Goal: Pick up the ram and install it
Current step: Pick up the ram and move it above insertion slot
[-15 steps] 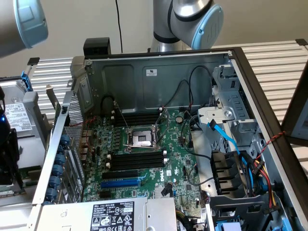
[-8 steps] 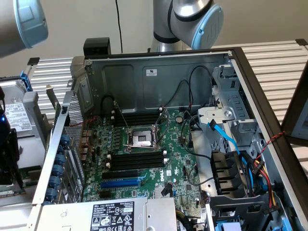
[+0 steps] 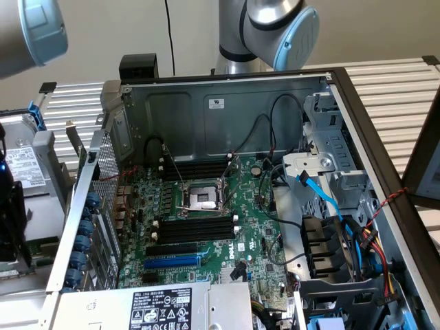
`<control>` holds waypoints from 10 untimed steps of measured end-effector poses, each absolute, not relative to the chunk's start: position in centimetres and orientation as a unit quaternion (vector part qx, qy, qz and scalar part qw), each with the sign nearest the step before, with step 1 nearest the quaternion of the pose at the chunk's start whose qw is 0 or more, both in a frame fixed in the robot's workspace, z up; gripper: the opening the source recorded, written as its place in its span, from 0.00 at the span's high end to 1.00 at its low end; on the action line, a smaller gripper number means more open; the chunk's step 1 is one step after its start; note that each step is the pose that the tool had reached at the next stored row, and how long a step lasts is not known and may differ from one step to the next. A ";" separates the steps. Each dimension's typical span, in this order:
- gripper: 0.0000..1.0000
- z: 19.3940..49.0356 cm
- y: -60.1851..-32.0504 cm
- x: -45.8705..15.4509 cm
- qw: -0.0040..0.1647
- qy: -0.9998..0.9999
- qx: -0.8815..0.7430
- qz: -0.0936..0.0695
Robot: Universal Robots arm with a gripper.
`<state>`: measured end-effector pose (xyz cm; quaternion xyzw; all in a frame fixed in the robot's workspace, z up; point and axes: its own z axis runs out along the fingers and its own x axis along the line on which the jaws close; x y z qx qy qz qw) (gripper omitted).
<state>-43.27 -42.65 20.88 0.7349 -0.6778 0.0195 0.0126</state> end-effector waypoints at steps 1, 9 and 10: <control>0.87 21.3 -42.6 -43.3 0.013 -0.678 0.735 0.020; 0.87 25.0 -42.7 -43.3 0.013 -0.678 0.735 0.020; 0.87 25.4 -42.6 -43.3 0.012 -0.678 0.735 0.020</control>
